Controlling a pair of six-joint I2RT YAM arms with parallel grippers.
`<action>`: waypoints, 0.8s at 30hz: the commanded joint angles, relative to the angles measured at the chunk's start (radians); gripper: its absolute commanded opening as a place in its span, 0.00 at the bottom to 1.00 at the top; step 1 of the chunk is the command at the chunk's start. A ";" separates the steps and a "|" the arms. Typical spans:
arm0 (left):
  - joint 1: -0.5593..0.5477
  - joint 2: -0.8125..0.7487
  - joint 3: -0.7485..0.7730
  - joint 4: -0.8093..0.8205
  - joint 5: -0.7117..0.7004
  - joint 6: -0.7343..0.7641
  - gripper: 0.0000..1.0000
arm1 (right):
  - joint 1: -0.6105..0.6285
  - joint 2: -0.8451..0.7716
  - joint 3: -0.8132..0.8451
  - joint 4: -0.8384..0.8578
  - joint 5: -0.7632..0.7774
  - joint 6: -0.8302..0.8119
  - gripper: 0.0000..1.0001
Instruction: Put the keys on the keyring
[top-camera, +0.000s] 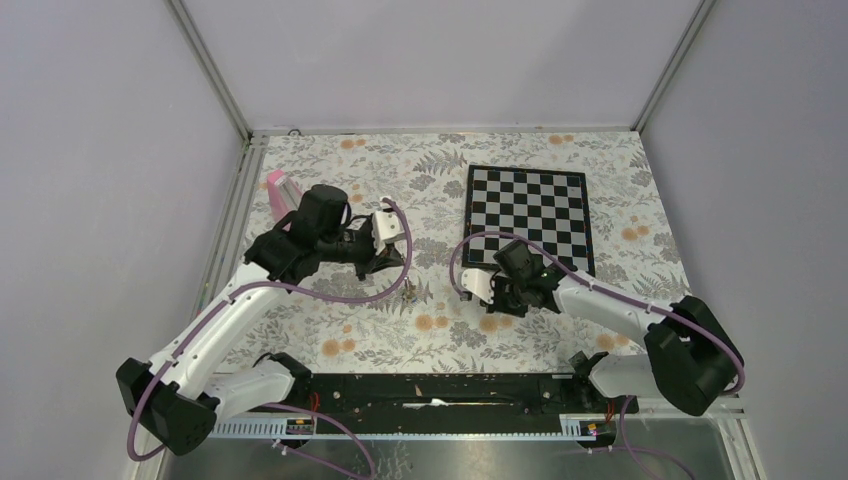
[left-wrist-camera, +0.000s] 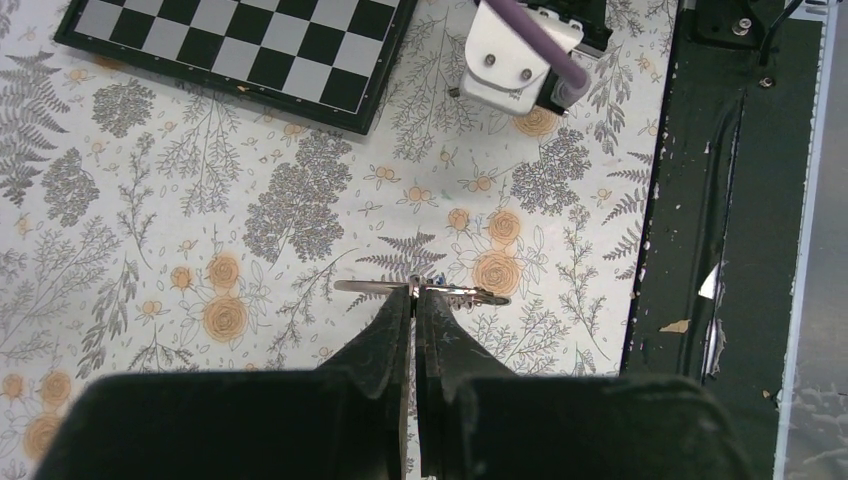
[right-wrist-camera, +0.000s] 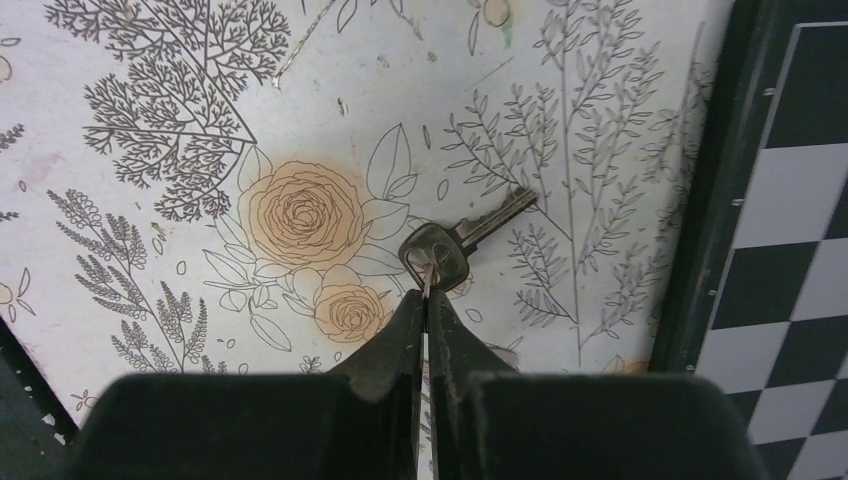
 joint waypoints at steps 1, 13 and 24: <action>0.005 0.015 0.041 0.041 0.064 -0.001 0.00 | -0.014 -0.086 0.030 -0.003 -0.059 -0.021 0.00; 0.001 0.142 0.164 0.070 0.221 -0.184 0.00 | -0.016 -0.225 0.193 -0.038 -0.243 0.069 0.00; -0.009 0.255 0.268 0.079 0.408 -0.321 0.00 | -0.015 -0.224 0.454 -0.067 -0.427 0.077 0.00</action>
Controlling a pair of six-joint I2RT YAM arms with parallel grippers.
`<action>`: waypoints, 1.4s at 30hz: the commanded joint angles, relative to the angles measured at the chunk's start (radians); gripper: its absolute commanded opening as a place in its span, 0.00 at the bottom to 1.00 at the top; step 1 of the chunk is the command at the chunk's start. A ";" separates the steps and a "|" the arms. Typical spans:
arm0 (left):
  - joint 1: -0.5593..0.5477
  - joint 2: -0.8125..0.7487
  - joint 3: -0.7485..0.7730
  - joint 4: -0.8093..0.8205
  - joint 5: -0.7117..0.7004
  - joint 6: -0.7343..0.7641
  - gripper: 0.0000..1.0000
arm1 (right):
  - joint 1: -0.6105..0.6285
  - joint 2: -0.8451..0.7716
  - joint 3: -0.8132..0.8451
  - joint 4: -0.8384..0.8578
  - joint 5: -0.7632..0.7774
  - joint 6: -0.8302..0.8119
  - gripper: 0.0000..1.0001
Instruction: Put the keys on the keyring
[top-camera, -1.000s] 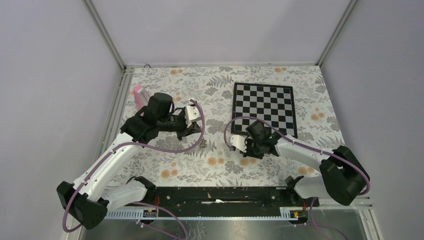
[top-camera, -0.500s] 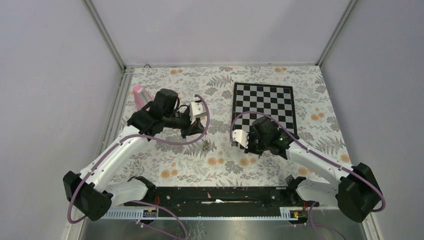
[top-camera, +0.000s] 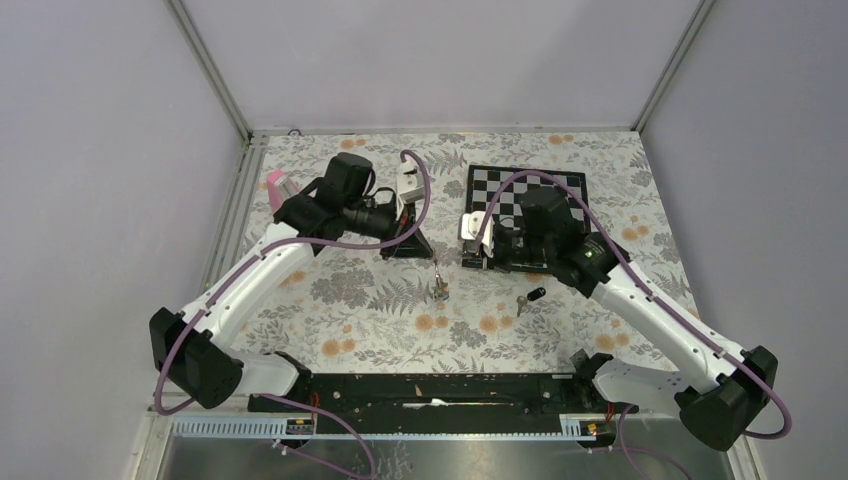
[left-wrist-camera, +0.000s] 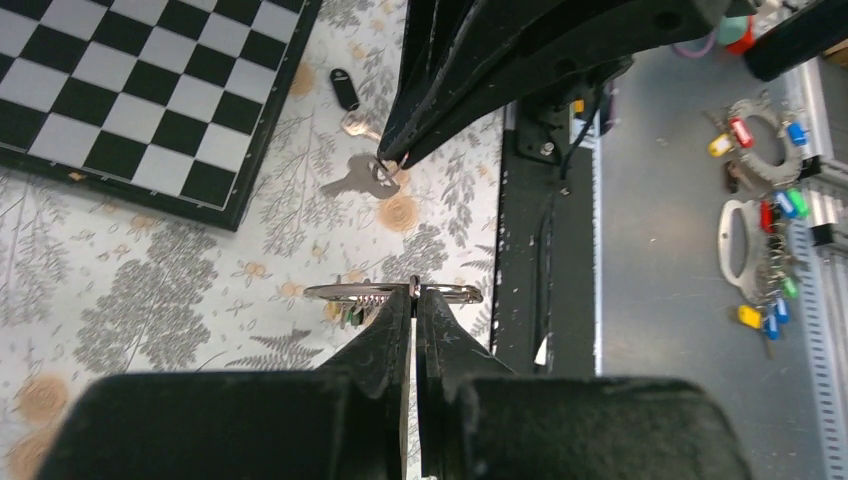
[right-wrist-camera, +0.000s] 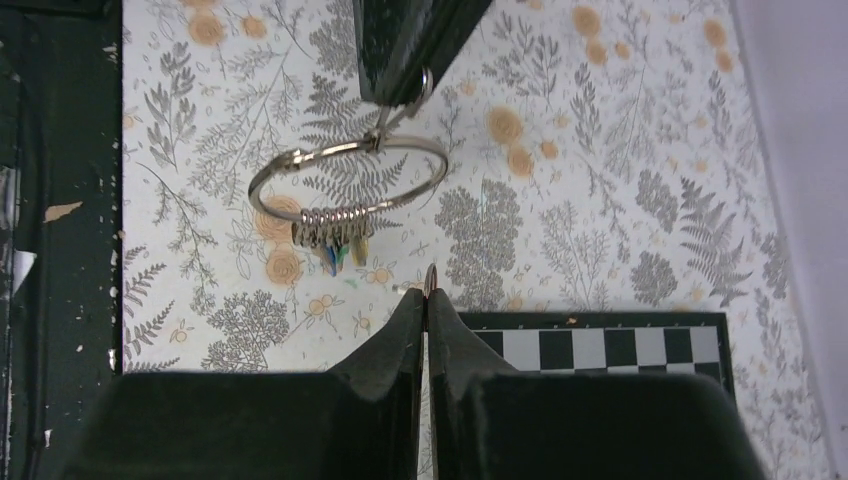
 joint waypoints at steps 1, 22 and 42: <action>-0.010 0.012 0.077 0.052 0.136 -0.065 0.00 | -0.004 -0.019 0.086 -0.030 -0.111 -0.011 0.00; -0.085 0.109 0.169 0.143 0.231 -0.215 0.00 | -0.003 -0.165 0.060 -0.036 -0.169 -0.106 0.00; -0.086 0.113 0.123 0.233 0.233 -0.345 0.00 | -0.003 -0.153 0.083 -0.044 -0.170 -0.097 0.00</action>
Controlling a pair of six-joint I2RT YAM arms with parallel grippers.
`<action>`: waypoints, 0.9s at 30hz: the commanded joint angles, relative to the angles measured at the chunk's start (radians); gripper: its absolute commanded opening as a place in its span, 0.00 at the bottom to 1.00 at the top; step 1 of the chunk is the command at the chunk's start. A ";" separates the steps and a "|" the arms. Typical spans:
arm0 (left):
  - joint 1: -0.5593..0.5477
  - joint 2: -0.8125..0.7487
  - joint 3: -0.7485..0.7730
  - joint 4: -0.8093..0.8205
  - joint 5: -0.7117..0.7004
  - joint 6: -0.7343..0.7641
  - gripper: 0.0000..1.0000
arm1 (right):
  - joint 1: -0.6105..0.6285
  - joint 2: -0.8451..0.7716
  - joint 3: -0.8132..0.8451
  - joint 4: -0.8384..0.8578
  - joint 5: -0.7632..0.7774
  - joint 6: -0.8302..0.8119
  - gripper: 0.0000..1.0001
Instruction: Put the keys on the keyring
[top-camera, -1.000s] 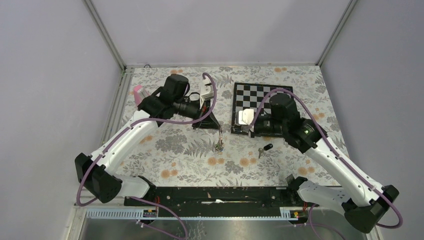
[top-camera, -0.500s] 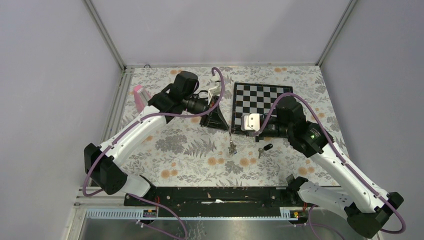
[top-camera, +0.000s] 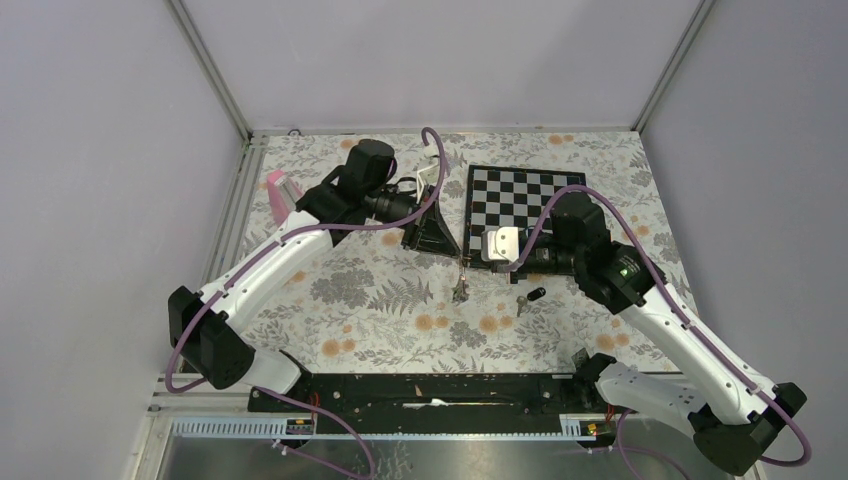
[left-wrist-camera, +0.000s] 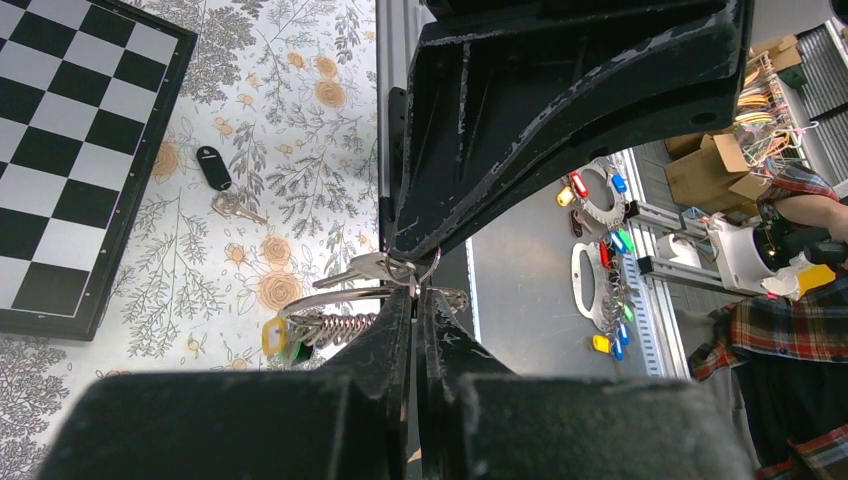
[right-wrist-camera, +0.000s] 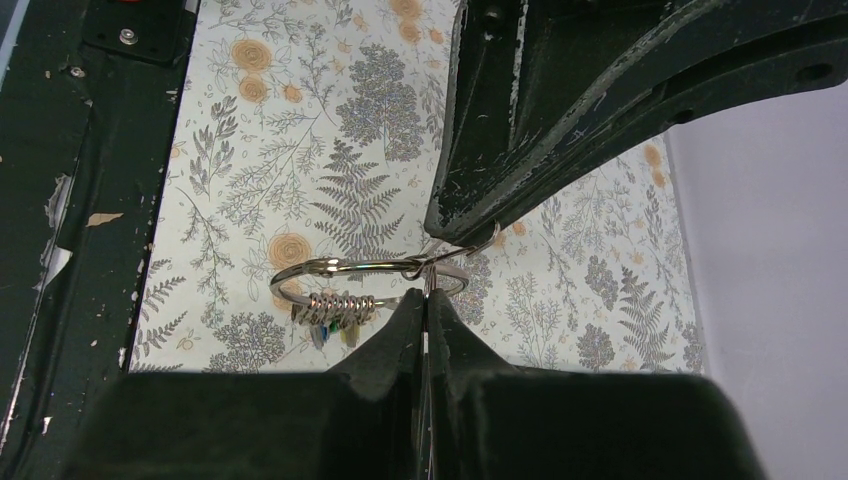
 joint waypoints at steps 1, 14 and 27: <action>-0.004 -0.009 0.005 0.066 0.040 -0.020 0.00 | -0.004 -0.004 0.023 0.016 -0.017 0.000 0.00; -0.007 -0.004 -0.018 0.068 0.031 -0.009 0.00 | -0.004 -0.003 0.021 0.040 0.000 0.025 0.00; -0.016 -0.005 -0.021 0.068 0.030 -0.008 0.00 | -0.003 0.008 0.018 0.055 0.003 0.039 0.00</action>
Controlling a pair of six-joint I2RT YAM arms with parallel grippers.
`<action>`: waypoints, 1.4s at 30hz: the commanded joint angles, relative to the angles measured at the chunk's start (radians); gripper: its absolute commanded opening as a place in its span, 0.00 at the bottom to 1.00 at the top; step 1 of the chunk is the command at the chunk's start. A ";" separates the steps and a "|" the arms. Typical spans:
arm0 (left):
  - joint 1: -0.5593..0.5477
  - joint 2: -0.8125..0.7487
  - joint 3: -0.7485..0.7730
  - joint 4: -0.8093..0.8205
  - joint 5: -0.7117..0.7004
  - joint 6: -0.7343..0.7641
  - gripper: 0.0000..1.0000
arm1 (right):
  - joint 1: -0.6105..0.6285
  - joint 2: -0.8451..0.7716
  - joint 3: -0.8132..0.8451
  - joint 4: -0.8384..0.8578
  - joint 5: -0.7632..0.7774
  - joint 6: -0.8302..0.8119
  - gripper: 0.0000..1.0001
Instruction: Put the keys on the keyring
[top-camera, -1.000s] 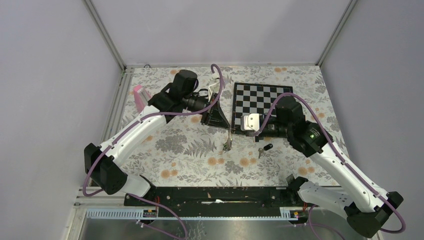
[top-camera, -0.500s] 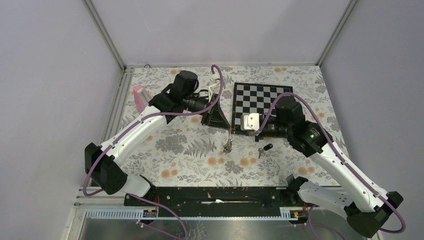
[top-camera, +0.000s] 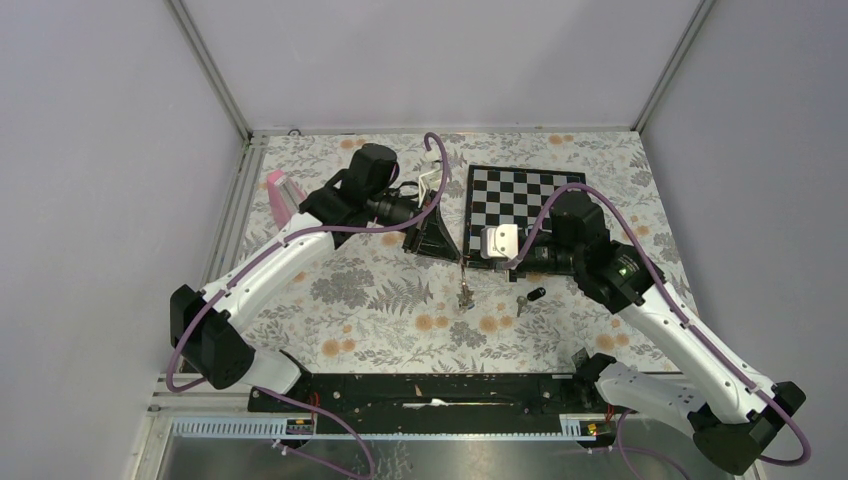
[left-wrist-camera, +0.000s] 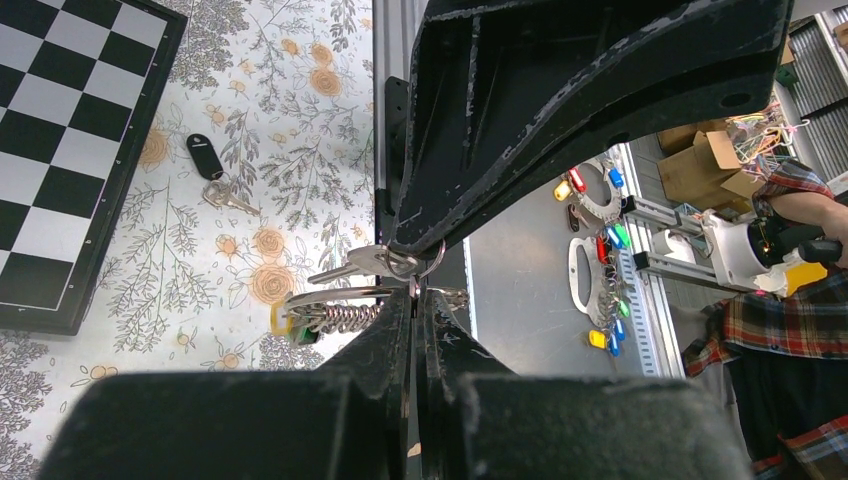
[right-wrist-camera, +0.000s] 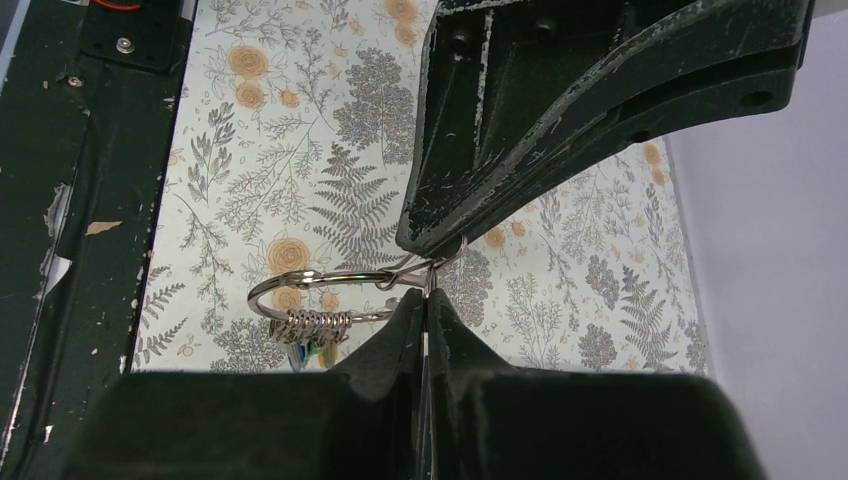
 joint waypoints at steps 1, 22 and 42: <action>-0.009 -0.006 0.009 0.053 0.032 -0.001 0.00 | -0.004 0.004 0.018 0.040 -0.002 0.017 0.00; -0.016 0.003 0.007 0.053 0.028 0.003 0.00 | -0.003 0.003 0.024 0.045 -0.009 0.033 0.00; -0.026 0.008 0.009 0.039 0.015 0.019 0.00 | -0.004 0.007 0.025 0.061 0.008 0.052 0.00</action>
